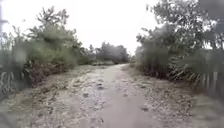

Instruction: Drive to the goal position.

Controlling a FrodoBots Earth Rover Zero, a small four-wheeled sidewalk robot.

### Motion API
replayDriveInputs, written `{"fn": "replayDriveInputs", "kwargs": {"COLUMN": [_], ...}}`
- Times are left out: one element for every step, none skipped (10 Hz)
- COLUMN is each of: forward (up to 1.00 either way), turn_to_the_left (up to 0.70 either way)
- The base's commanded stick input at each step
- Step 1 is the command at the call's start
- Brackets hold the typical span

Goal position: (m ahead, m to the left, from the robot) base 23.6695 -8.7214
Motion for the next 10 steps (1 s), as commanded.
{"fn": "replayDriveInputs", "kwargs": {"forward": [0.70,0.70,0.70,0.70,0.70,0.70,0.70,0.70,0.70,0.70], "turn_to_the_left": [0.35,0.10,0.00,0.00,0.00,0.00,0.00,0.00,0.00,0.00]}}
